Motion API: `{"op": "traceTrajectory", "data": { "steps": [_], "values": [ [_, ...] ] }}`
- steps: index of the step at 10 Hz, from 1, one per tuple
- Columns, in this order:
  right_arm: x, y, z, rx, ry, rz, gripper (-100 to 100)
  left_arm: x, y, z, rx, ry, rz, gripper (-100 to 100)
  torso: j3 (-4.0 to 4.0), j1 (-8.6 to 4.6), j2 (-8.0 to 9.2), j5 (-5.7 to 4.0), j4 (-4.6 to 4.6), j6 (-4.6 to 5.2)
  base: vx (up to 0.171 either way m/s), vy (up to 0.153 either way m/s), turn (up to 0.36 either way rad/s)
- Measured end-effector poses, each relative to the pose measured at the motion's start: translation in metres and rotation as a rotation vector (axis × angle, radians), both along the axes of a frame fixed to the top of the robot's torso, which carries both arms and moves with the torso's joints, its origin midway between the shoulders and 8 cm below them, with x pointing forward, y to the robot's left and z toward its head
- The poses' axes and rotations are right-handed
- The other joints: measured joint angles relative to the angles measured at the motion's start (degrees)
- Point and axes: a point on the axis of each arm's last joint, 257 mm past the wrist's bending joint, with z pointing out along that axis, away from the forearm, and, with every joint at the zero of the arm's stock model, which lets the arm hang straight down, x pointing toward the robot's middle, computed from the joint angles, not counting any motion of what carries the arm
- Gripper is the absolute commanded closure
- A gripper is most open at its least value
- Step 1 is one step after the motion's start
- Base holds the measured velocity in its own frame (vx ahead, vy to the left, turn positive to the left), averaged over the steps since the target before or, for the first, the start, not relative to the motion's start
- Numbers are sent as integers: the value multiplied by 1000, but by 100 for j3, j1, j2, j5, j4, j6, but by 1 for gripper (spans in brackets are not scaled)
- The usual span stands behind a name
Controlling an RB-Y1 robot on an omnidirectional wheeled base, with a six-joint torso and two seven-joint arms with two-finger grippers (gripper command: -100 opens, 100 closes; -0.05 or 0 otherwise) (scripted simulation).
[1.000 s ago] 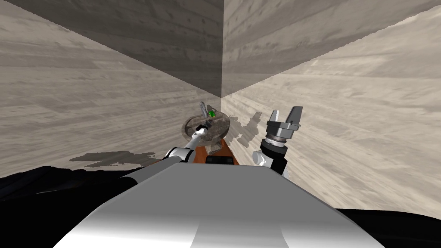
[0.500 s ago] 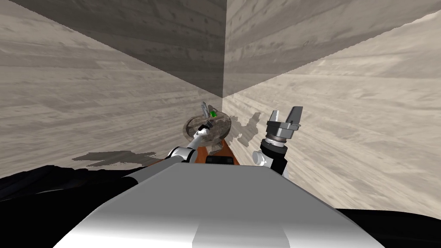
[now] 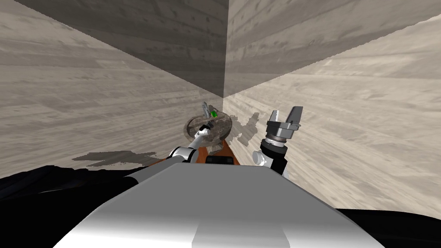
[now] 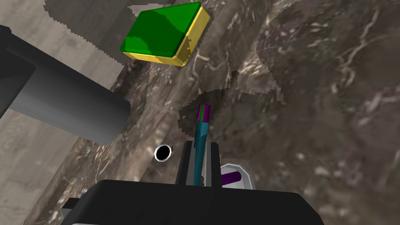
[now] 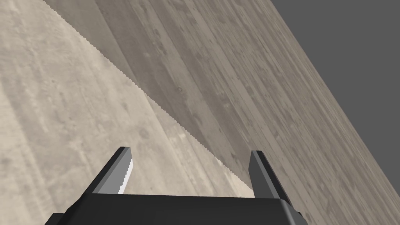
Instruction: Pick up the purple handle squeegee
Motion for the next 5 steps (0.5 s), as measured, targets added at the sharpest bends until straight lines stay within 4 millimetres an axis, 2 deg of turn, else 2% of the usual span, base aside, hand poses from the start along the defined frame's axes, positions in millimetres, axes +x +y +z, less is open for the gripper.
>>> {"op": "traceTrajectory", "data": {
  "steps": [2, 3, 4, 5],
  "values": [
    [0, 0, 0, 0, 0, 0, 0, 1, 1, 1, 1, -2, 1, 100, -2, -2, 0, 2, -3, 3, 0, 0, 0],
    [0, 0, 0, 0, 0, 0, 0, 0, 1, 1, 1, -2, 1, 0, -2, -2, 0, 2, -3, 3, 0, 0, 0],
    [0, 0, 0, 0, 0, 0, 0, 1, 1, 1, 1, -2, 1, 100, -2, -2, 0, 2, -3, 3, -11, -33, -29],
    [0, 0, 0, 0, 0, 0, 0, 2, 5, 2, 3, -2, 4, 100, 0, -12, 3, 0, -3, 4, -26, -71, -43]
  ]
}}
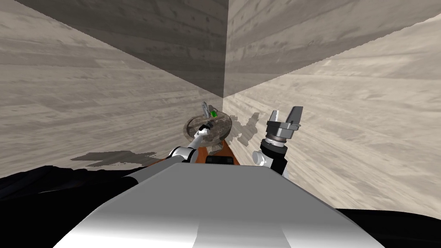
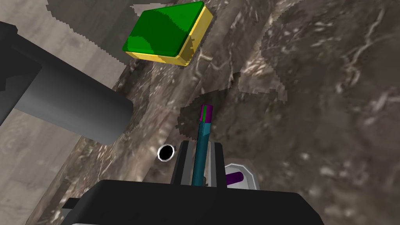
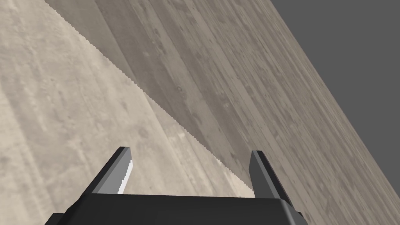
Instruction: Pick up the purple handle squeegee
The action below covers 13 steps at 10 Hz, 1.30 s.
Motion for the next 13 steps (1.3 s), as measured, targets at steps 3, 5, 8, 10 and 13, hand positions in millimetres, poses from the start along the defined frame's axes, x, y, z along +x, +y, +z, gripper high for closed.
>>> {"op": "traceTrajectory", "data": {
  "steps": [3, 5, 8, 10, 13],
  "values": [
    [0, 0, 0, 0, 0, 0, 0, -1, 22, -1, 20, -2, 8, 100, 4, -11, 7, -3, 2, 0, -17, -50, -13],
    [0, 0, 0, 0, 0, 0, 0, -1, 34, -2, 29, 0, 9, 100, 3, -3, 4, -2, 1, -1, -13, -35, -17],
    [0, 0, 0, 0, 0, 0, 0, -2, 49, 0, 19, 0, 19, 100, 3, -3, 5, -1, 2, 1, -14, -40, -21],
    [0, 0, 0, 0, 0, 0, 0, -3, 58, 1, 18, 0, 22, 100, 3, -4, 5, -1, 1, 1, -15, -36, -19],
    [0, 0, 0, 0, 0, 0, 0, -5, 75, 2, 29, 0, 22, 100, 3, -4, 4, -2, 2, 0, -11, -38, -14]
  ]
}}
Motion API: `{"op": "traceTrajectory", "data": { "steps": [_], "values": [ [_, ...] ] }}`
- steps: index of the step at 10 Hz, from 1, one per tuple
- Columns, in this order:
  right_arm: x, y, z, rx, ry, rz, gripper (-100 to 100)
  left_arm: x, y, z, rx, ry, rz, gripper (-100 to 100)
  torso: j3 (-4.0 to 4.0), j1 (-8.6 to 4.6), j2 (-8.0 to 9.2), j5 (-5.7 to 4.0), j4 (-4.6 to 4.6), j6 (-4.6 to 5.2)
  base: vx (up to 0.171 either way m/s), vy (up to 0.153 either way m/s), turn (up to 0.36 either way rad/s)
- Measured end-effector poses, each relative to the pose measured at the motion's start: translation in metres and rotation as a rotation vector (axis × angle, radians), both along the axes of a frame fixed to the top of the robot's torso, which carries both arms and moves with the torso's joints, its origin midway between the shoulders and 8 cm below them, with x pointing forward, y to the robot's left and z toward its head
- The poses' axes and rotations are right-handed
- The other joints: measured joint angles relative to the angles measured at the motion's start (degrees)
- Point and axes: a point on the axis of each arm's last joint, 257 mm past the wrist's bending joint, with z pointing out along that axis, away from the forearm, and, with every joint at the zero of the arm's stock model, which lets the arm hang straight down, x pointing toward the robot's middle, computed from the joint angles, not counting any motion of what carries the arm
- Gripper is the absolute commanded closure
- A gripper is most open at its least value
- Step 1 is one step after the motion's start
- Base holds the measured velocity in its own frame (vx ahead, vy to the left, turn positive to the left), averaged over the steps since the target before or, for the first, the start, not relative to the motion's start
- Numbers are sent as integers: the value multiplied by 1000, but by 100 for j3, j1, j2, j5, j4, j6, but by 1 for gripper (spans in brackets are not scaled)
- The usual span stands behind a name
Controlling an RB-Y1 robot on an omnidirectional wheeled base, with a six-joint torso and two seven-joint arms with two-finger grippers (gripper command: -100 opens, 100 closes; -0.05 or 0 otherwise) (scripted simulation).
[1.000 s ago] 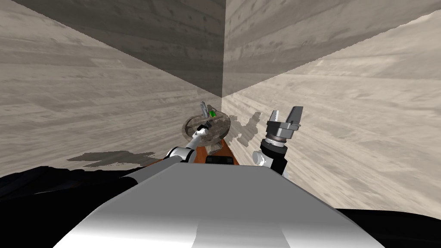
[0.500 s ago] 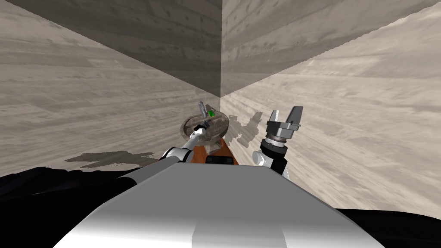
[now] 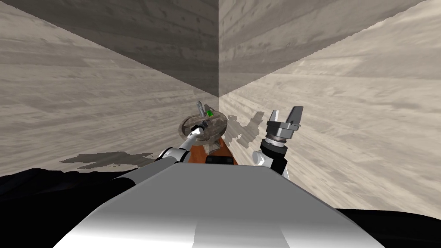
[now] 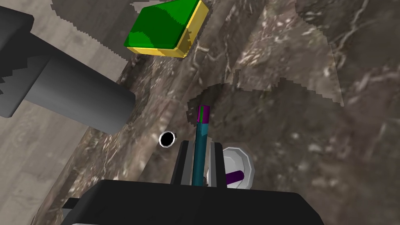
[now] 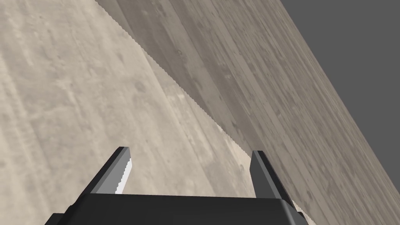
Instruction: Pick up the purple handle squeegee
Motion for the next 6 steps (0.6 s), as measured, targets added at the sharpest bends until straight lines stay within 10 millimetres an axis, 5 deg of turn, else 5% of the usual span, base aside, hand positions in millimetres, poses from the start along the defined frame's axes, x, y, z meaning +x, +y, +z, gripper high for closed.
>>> {"op": "traceTrajectory", "data": {
  "steps": [5, 6],
  "values": [
    [0, 0, 0, 0, 0, 0, 0, -5, 20, 2, -11, -2, 6, 100, 1, -1, 1, 1, 1, 2, -11, -34, -14],
    [0, 0, 0, 0, 0, 0, 0, -5, 20, 2, -12, -1, 5, 0, -1, 7, -2, 2, 0, 2, 0, 0, 0]
  ]
}}
